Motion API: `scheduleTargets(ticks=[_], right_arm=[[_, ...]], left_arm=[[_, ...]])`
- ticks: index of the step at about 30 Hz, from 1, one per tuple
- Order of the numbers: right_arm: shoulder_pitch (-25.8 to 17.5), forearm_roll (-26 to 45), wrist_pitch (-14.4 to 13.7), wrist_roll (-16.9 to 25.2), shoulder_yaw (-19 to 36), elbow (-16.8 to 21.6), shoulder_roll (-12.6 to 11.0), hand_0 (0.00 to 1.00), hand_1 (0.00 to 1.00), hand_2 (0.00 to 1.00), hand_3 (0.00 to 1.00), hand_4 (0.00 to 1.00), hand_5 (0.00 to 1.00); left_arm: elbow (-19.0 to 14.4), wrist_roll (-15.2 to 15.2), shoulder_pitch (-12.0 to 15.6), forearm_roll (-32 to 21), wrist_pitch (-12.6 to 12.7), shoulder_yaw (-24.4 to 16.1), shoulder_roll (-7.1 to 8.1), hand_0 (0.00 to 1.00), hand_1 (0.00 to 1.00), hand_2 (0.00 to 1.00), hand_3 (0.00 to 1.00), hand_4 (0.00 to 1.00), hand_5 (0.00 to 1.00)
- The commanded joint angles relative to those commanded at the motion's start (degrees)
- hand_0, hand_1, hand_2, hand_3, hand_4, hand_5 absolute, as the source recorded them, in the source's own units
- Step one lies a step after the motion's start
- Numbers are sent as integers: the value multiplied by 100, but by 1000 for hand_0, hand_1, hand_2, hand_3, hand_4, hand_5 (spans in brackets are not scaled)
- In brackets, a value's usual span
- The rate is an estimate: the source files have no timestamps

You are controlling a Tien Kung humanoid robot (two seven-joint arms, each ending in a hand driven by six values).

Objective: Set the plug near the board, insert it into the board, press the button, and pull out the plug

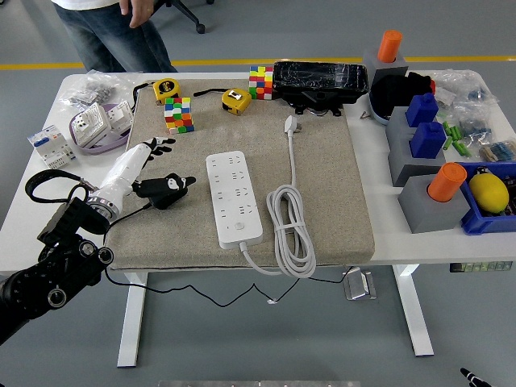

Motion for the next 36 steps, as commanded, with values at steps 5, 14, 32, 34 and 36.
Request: scheduleTargets(ticks=[5, 14, 32, 34, 36], right_arm=[[14, 5, -1, -2, -24, -7, -11, 611, 638, 642, 552, 951, 482], [47, 21, -2, -7, -71, -20, -17, 610, 638, 642, 552, 950, 482], [30, 23, -19, 6, -46, -71, 11, 610, 639, 643, 552, 948, 482], [37, 17, -20, 3, -45, -70, 1, 610, 639, 643, 552, 948, 482], [50, 29, -25, 5, -53, -81, -1, 610, 639, 643, 551, 948, 483]], left_arm=[[-398, -697, 299, -1088, 445, -497, 13, 494, 608, 572, 579, 850, 388], [-472, -1146, 772, -3150, 469, -1227, 68, 443, 553, 533, 563, 805, 356], [-462, -753, 893, -3173, 319, -1278, 60, 439, 534, 534, 569, 762, 318], [-479, -695, 920, -3192, 287, -1323, 65, 439, 534, 534, 569, 762, 318], [-488, -682, 951, -3197, 280, -1377, 63, 441, 536, 536, 572, 761, 318]])
